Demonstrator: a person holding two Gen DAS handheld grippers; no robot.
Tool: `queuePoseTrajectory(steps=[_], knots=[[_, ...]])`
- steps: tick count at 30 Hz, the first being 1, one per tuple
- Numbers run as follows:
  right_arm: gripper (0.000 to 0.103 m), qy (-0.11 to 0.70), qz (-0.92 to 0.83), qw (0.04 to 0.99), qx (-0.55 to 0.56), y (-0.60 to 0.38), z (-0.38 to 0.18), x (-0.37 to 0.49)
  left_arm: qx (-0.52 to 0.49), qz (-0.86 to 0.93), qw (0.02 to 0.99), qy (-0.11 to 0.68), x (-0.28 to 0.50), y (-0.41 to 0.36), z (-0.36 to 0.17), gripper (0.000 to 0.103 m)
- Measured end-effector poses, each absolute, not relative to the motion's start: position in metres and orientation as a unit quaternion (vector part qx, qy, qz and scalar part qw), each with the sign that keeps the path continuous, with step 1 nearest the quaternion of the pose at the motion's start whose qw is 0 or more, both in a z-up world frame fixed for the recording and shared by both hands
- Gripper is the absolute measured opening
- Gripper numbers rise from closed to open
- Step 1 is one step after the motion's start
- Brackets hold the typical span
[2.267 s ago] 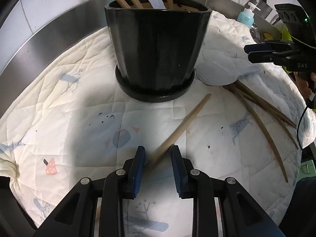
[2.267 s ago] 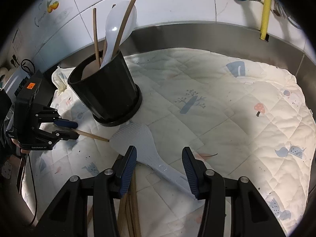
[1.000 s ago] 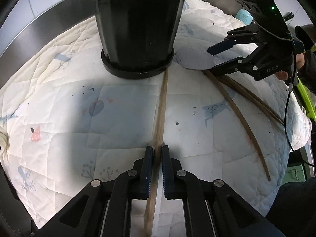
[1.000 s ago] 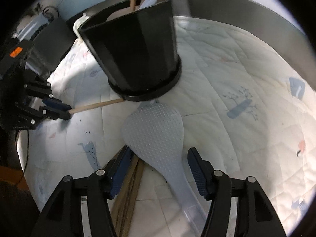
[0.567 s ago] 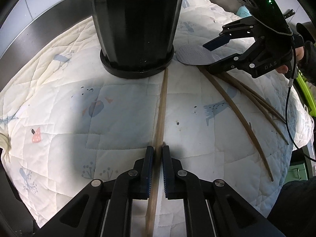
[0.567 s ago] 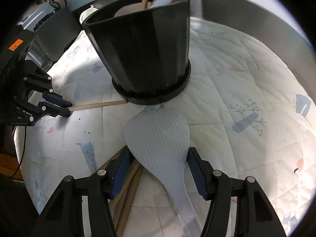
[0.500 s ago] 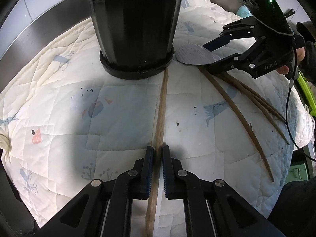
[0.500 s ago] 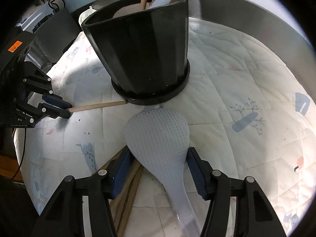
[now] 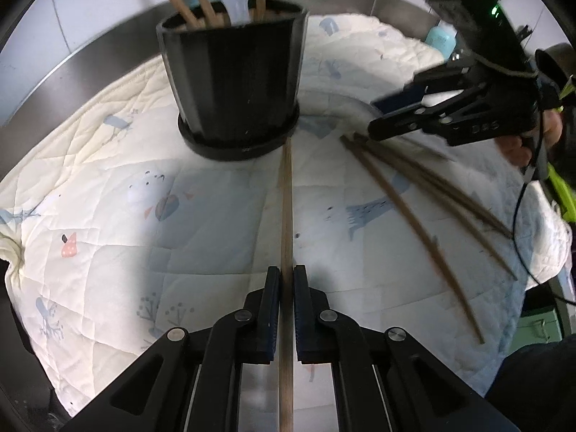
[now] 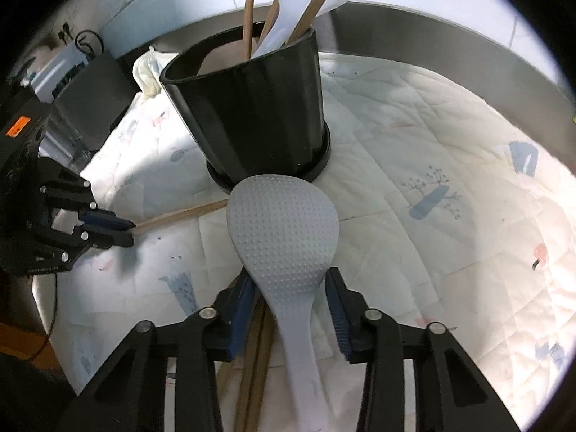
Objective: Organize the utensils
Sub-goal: 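Close the right gripper on the rice paddle handle while the left gripper holds the chopstick, then lift the chopstick with the left gripper while the right gripper raises the paddle above the holder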
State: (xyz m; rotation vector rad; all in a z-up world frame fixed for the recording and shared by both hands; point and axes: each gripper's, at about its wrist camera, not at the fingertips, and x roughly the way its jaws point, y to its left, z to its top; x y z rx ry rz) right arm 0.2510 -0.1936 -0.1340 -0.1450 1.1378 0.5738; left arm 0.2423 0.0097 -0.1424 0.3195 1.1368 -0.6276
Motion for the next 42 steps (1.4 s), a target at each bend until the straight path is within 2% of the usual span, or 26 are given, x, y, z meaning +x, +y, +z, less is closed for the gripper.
queuePoseTrajectory(steps=[21,25,42], knots=[[0.019,0.519,0.199,0.825,-0.098,-0.17,-0.142,0.261,0.116,-0.276,0.797,0.525,0.238,0.012,-0.137,0.007],[0.008,0.517,0.186,0.829,-0.106,-0.169,-0.134,0.261,0.112,-0.274,0.799,0.524,0.238,0.011,-0.137,0.007],[0.006,0.456,0.19,0.87,0.007,-0.196,-0.072,0.235,0.046,-0.287,0.86,0.419,0.215,0.025,-0.052,0.007]])
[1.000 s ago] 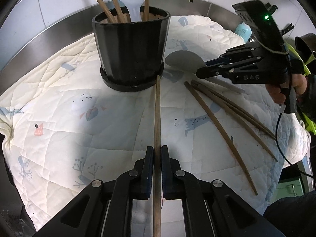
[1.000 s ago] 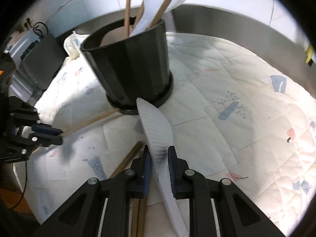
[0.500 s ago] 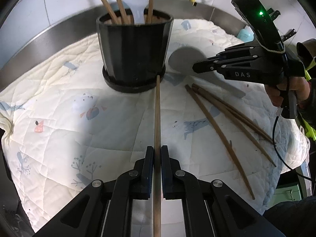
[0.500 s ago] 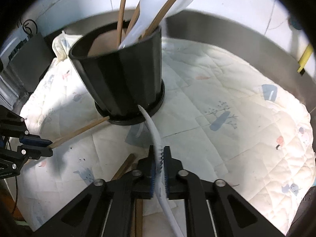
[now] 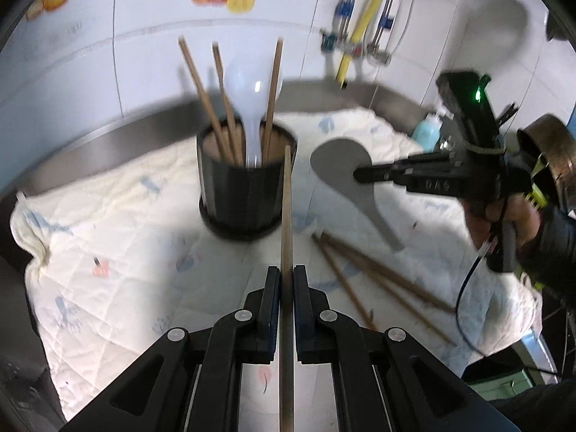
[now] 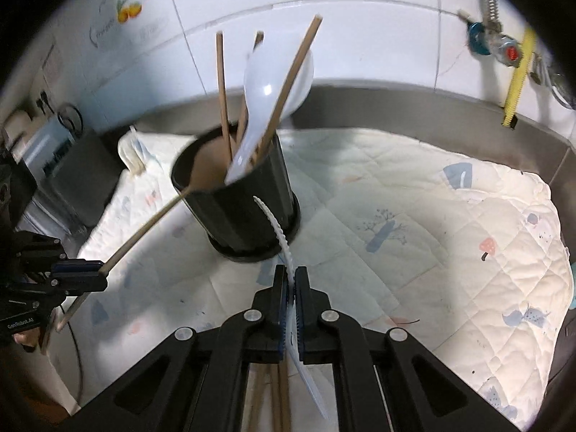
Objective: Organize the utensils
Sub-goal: 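Lift the chopstick with the left gripper while the right gripper raises the paddle above the holder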
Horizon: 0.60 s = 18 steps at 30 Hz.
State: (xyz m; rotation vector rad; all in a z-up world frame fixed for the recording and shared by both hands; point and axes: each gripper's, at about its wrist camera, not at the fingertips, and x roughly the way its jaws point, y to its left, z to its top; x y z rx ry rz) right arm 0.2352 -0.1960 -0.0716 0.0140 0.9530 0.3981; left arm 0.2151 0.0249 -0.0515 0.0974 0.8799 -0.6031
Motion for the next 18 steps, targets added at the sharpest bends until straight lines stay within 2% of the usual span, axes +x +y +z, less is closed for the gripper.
queuePoseTrajectory(steps=[6,18], knots=[[0.006,0.422,0.194,0.884,0.049,-0.204,-0.045,0.229,0.016,-0.283,0.887,0.366,0.226,0.028,-0.009,0.007],[0.006,0.349,0.201,0.907,0.123,-0.208,0.002,0.24,-0.084,-0.274,0.922,0.26,0.298,0.043,0.064,0.007]])
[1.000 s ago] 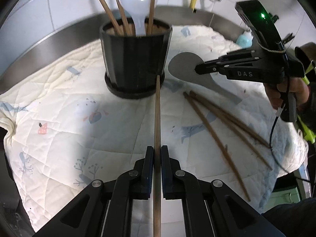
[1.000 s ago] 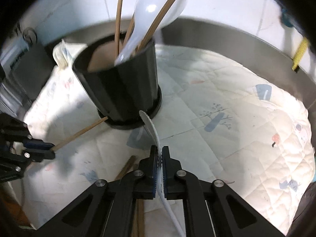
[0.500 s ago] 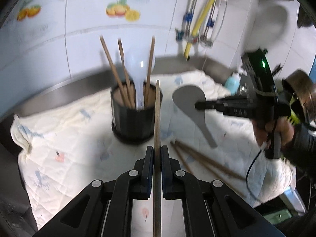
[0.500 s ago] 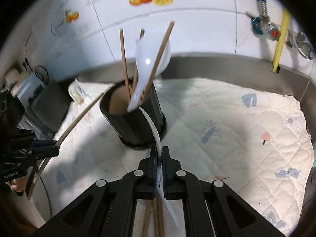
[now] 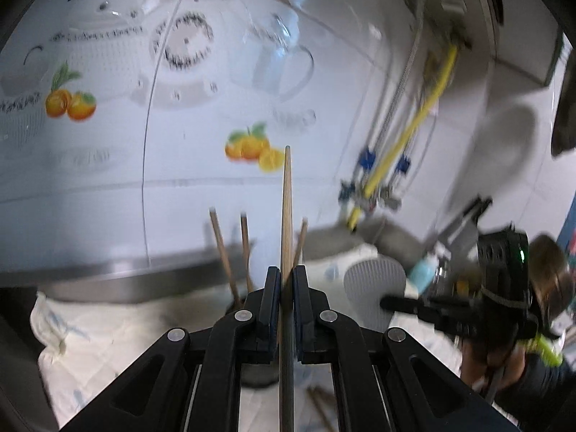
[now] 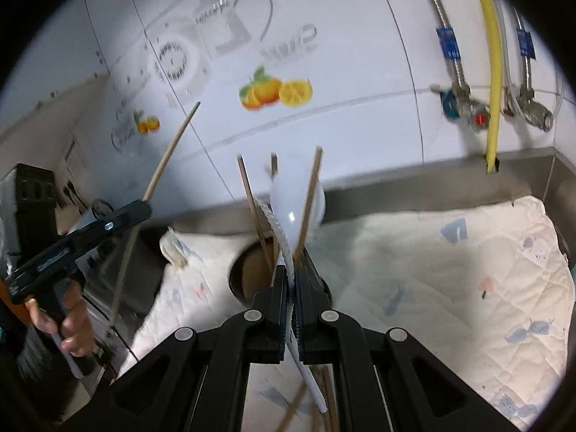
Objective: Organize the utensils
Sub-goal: 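Lift the chopstick with the left gripper while the right gripper raises the paddle above the holder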
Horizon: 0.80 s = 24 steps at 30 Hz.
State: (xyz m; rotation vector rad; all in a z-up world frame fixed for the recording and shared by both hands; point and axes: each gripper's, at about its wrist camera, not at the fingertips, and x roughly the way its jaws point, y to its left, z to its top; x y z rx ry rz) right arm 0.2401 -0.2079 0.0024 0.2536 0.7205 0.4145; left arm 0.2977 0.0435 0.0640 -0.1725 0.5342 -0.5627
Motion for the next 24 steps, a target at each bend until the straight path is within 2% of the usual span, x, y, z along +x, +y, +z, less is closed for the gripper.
queuePoseTrajectory(steps=[6,13,24], knots=[[0.006,0.321,0.207,0.911,0.152,-0.202,0.014,0.256,-0.14,-0.286,0.92,0.229,0.336,0.043,0.064,0.007],[0.006,0.296,0.204,0.914,0.186,-0.199,0.016,0.277,-0.191,-0.291,0.918,0.188,0.372,0.039,0.038,0.007],[0.006,0.266,0.208,0.916,0.216,-0.192,0.01,0.297,-0.206,-0.286,0.922,0.159,0.399,0.027,-0.011,0.007]])
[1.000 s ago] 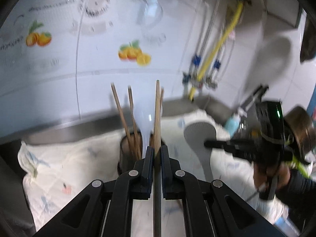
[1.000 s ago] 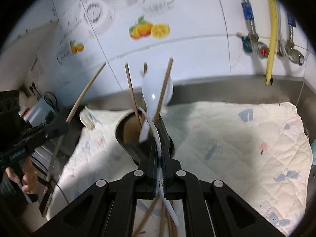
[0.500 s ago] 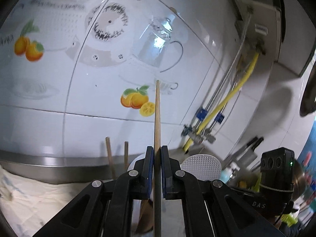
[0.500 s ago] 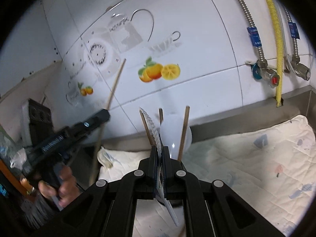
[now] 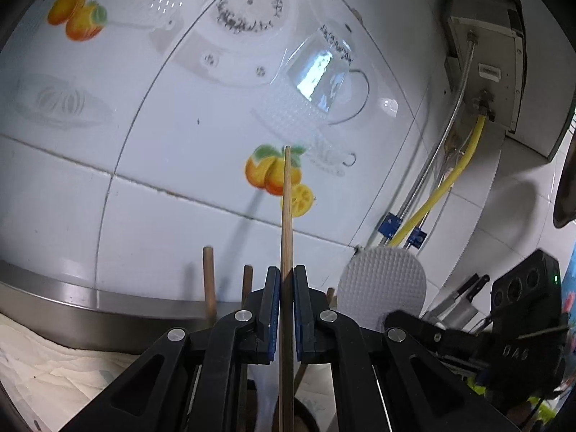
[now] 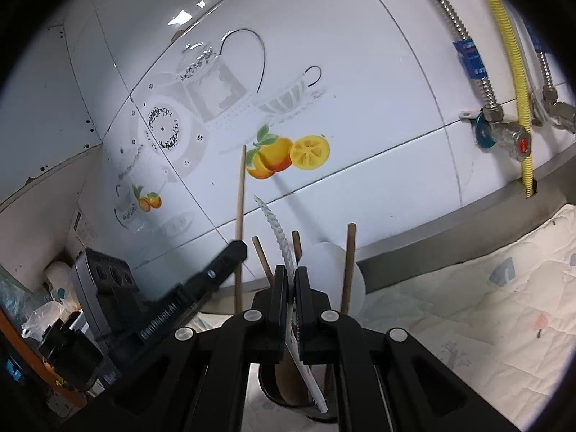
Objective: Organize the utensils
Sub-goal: 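Lift the chopstick with the left gripper while the right gripper raises the paddle above the holder, then open both grippers to drop the chopstick and paddle into the holder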
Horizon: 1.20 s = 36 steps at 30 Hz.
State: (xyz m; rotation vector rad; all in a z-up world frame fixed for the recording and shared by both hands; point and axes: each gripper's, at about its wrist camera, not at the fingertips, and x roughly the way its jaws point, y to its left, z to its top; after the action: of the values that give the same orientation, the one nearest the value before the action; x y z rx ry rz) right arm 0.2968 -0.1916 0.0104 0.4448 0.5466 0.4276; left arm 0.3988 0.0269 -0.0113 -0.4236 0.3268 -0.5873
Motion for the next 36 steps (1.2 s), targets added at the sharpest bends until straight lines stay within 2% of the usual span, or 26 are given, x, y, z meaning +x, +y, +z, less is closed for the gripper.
queuePoseTrajectory(steps=[16,28,30,32,34,36], knots=[[0.006,0.278,0.208,0.915,0.205,-0.185,-0.024,0.299,-0.168,-0.258,0.94,0.149,0.385,0.018,-0.055,0.007],[0.007,0.345,0.189,0.905,0.161,-0.182,-0.036,0.289,-0.129,-0.235,0.94,0.212,0.373,0.02,-0.061,0.009],[0.011,0.359,0.187,0.9,0.162,-0.183,-0.039,0.29,-0.124,-0.234,0.937,0.228,0.373,0.02,-0.058,0.01],[0.031,0.367,0.187,0.897,0.161,-0.184,-0.041,0.289,-0.114,-0.233,0.935,0.242,0.372,0.019,-0.056,0.01],[0.037,0.363,0.182,0.9,0.155,-0.185,-0.039,0.286,-0.107,-0.231,0.936,0.245,0.369,0.019,-0.051,0.011],[0.037,0.362,0.184,0.9,0.157,-0.188,-0.037,0.282,-0.105,-0.235,0.932,0.254,0.365,0.019,-0.047,0.016]])
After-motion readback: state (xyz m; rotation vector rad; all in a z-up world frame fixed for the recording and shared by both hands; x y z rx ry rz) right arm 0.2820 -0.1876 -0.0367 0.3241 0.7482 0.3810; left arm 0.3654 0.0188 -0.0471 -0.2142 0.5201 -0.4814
